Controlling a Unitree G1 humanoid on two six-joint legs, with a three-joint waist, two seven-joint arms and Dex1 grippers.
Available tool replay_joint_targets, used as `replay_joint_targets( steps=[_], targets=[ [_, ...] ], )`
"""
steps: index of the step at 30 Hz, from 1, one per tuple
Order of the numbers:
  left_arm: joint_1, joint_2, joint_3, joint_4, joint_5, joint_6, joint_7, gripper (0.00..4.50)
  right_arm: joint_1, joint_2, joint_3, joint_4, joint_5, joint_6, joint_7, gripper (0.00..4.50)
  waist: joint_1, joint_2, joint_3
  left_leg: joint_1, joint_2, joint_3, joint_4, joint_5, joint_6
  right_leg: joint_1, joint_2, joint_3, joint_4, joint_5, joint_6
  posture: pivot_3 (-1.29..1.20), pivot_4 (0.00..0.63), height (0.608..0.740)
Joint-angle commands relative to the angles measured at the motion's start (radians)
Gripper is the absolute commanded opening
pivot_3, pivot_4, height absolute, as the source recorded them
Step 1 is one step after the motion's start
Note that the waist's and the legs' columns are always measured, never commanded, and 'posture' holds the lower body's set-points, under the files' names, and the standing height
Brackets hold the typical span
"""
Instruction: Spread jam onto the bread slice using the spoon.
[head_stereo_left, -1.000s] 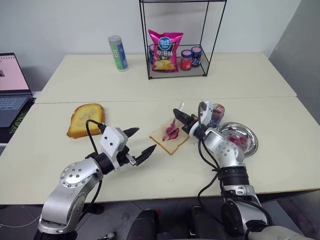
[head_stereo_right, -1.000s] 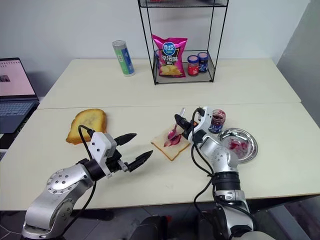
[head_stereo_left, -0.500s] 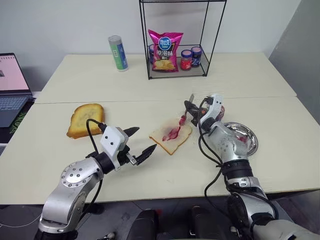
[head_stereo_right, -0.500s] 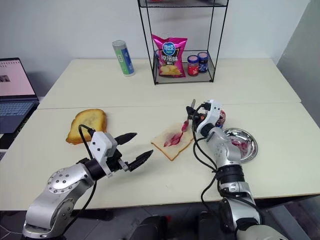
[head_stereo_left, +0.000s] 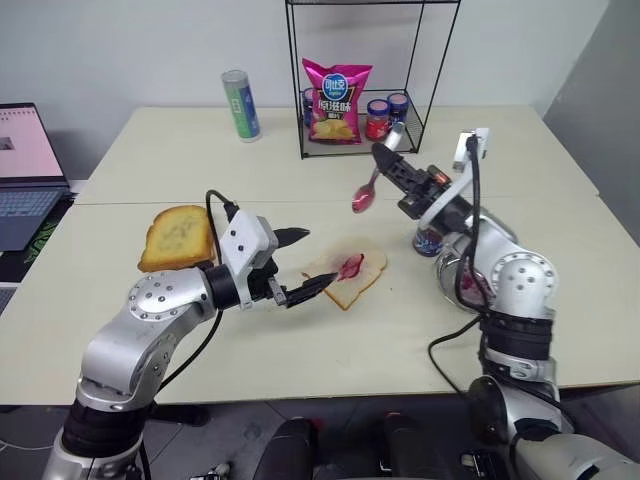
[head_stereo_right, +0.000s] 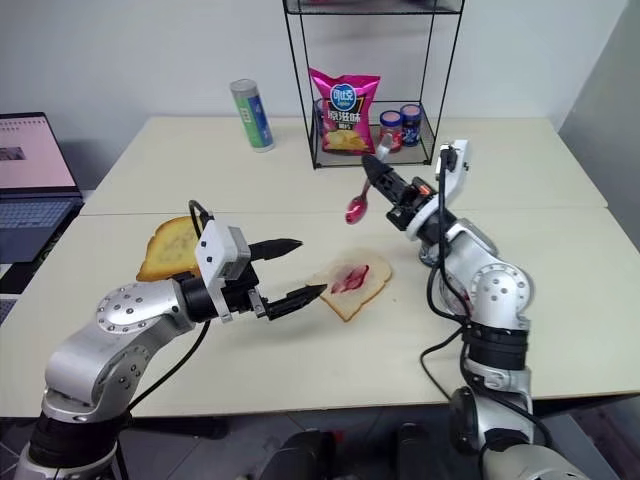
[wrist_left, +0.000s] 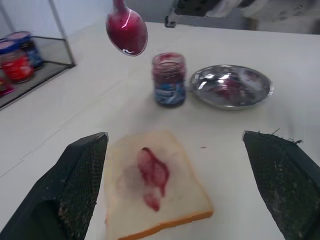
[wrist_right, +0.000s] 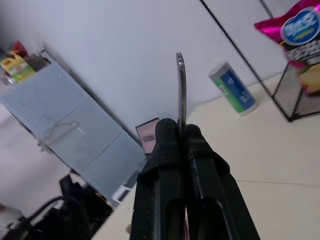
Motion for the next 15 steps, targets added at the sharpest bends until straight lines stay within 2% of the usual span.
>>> replay_joint_targets(
  steps=[1,4,8,12,15],
  targets=[
    [-0.144,-0.022,-0.086,0.044,-0.022,0.007,-0.078,4.5,-0.025,-0.109,-0.113,-0.14,0.07,0.015,-0.094,0.01,0.0,0.0,0.001,-0.001,0.0,0.0,0.0,0.0,0.0,-0.001,0.0,0.0,0.0,0.0,0.0,0.0,0.15,0.74],
    [-0.252,-0.111,-0.206,0.156,0.051,-0.069,-0.109,4.5,0.026,-0.214,-0.206,-0.196,0.046,0.007,-0.181,0.01,0.021,0.0,0.001,-0.002,-0.001,-0.002,0.001,0.0,0.0,-0.001,0.001,-0.003,0.001,0.0,0.0,0.0,0.15,0.74],
    [-0.282,-0.169,-0.296,0.224,0.117,-0.15,-0.152,4.5,0.136,-0.279,-0.251,-0.233,0.018,0.0,-0.221,0.01,0.019,0.0,0.0,-0.001,-0.001,0.002,0.0,0.0,0.001,0.0,0.0,0.001,-0.001,0.0,0.002,0.0,0.15,0.74],
    [-0.318,-0.245,-0.331,0.301,0.145,-0.201,-0.164,4.5,0.264,-0.297,-0.32,-0.255,-0.009,-0.031,-0.276,0.01,0.02,0.0,0.001,-0.003,0.001,0.004,0.0,-0.001,0.001,-0.003,0.0,0.003,0.0,0.0,0.0,0.0,0.15,0.74],
    [-0.323,-0.288,-0.379,0.4,0.208,-0.274,-0.178,4.5,0.424,-0.218,-0.341,-0.214,-0.051,-0.1,-0.271,0.01,0.025,-0.001,0.0,-0.003,0.001,0.003,0.0,-0.001,0.001,-0.002,0.0,0.002,0.0,-0.001,0.002,0.0,0.15,0.74]
  ],
)
